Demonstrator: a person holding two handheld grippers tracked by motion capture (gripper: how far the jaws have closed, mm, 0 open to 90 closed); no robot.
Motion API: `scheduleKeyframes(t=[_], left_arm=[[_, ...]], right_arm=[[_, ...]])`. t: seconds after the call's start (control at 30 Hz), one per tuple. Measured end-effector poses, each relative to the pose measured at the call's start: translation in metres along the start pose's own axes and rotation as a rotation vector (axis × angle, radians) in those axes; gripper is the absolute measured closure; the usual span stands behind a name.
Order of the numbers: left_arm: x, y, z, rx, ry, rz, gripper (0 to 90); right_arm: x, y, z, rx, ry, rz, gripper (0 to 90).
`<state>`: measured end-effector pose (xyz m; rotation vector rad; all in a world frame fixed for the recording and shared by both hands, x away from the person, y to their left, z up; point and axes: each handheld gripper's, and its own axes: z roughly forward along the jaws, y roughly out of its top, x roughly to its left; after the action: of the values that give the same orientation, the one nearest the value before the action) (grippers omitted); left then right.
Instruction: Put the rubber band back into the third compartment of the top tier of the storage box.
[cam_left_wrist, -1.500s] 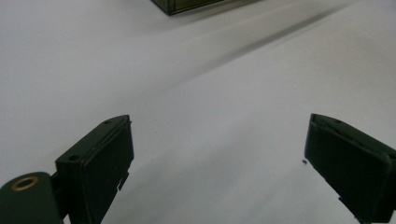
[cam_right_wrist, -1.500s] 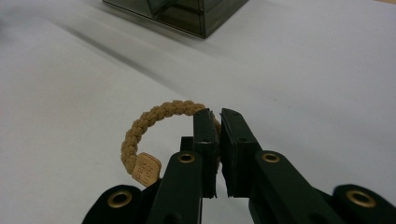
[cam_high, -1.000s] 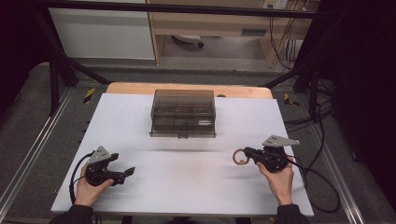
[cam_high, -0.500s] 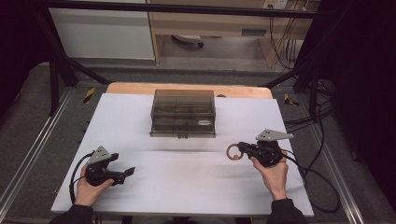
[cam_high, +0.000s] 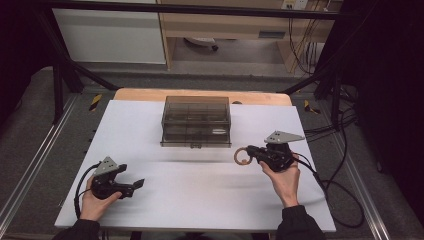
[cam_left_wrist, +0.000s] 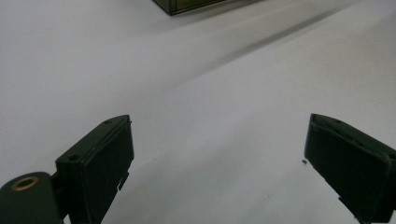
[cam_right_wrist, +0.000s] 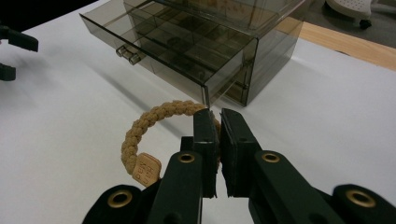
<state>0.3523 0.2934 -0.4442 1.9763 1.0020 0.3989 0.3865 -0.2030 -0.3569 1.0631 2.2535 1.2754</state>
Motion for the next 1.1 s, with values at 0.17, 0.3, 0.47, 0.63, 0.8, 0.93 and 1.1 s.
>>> scheduleKeyframes(t=[0.17,0.3,0.47,0.63,0.8,0.93,1.1], left_arm=[[0.0,0.0,0.0,0.0,0.0,0.001,7.5],[0.0,0.0,0.0,0.0,0.0,0.0,7.6],[0.0,0.0,0.0,0.001,0.0,0.0,7.6],[0.0,0.0,0.0,0.002,0.0,0.001,7.7],[0.0,0.0,0.0,-0.002,0.002,-0.001,7.7],[0.0,0.0,0.0,-0.001,0.002,-0.001,7.7],[0.0,0.0,0.0,-0.002,0.002,-0.001,7.7]], right_arm=[[0.002,0.007,0.004,-0.002,-0.001,-0.003,85.3],[0.005,0.012,0.007,-0.001,0.0,-0.003,85.4],[0.007,0.018,0.013,-0.004,-0.007,0.004,85.4],[0.011,0.026,0.021,-0.003,-0.016,0.009,85.5],[0.011,0.032,0.026,-0.003,-0.023,0.003,85.5],[0.012,0.039,0.031,-0.008,-0.03,-0.001,85.6],[0.012,0.043,0.037,-0.011,-0.037,0.008,85.6]])
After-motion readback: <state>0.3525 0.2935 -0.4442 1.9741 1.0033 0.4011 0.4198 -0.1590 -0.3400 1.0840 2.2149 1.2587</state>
